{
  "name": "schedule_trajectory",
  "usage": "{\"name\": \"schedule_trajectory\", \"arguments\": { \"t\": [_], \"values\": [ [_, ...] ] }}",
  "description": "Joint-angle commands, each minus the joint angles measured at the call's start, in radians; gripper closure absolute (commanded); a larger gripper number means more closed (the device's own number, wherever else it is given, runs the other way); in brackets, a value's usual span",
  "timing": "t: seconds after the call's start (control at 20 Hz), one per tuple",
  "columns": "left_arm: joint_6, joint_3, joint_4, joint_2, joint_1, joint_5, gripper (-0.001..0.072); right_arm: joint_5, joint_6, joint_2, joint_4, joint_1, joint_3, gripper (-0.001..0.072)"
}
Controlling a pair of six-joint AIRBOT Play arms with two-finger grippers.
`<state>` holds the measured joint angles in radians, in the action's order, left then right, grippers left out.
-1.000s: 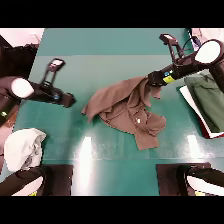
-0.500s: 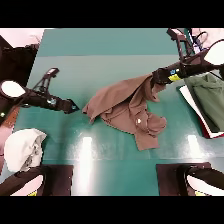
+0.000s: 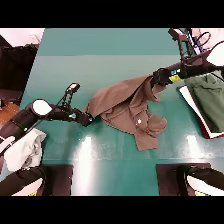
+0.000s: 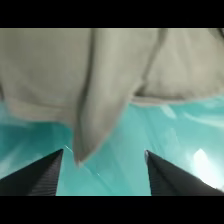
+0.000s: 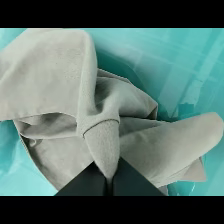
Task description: Fold the shirts.
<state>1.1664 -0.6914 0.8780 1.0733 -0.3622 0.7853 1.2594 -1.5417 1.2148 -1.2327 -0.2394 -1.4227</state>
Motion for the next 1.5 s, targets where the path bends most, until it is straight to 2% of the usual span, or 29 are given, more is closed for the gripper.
{"name": "schedule_trajectory", "arguments": {
  "t": [0.0,0.2,0.25,0.3,0.4,0.45,0.55,0.75,0.9,1.0,1.2,1.3,1.45],
  "values": [
    [0.089,0.023,0.066,0.018,-0.069,-0.154,0.0082,0.007,-0.003,-0.001,0.002,0.0,0.0,0.0699],
    [0.096,0.023,0.061,0.11,-0.069,-0.15,0.0087,0.025,-0.004,-0.001,0.002,0.0,0.0,0.0699],
    [0.103,0.022,0.061,0.119,-0.069,-0.15,0.0162,0.032,-0.004,-0.001,0.002,0.0,0.0,0.0699],
    [0.109,0.022,0.061,0.119,-0.069,-0.153,0.03,0.035,-0.004,-0.001,0.001,0.0,0.0,0.0699],
    [0.109,0.007,0.062,0.118,-0.069,-0.155,0.0638,0.035,-0.004,-0.001,0.001,0.0,0.0,0.0699],
    [0.109,-0.014,0.065,0.116,-0.065,-0.14,0.0683,0.036,-0.003,-0.002,0.001,0.0,0.0,0.0699],
    [0.111,-0.101,0.121,0.105,-0.035,-0.057,0.0684,0.034,-0.003,-0.013,-0.009,0.0,0.0,0.0699],
    [0.146,-0.415,0.309,-0.008,0.129,0.154,0.0684,0.053,-0.003,-0.066,-0.158,0.006,-0.12,0.0699],
    [0.143,-0.701,0.403,-0.134,0.233,0.191,0.0685,0.05,-0.003,-0.105,-0.176,0.053,-0.313,0.0699],
    [0.143,-0.895,0.456,-0.2,0.246,0.193,0.0684,0.049,-0.002,-0.127,-0.175,0.083,-0.465,0.0699],
    [0.143,-1.237,0.452,-0.234,0.246,0.252,0.0684,0.002,0.025,-0.183,-0.173,0.093,-0.701,0.0699],
    [0.144,-1.371,0.441,-0.234,0.246,0.272,0.0684,-0.065,0.025,-0.253,-0.175,0.094,-0.705,0.07],
    [0.144,-1.442,0.349,-0.24,0.246,0.27,0.0685,-0.188,0.025,-0.381,-0.175,0.094,-0.594,0.07]
  ]
}}
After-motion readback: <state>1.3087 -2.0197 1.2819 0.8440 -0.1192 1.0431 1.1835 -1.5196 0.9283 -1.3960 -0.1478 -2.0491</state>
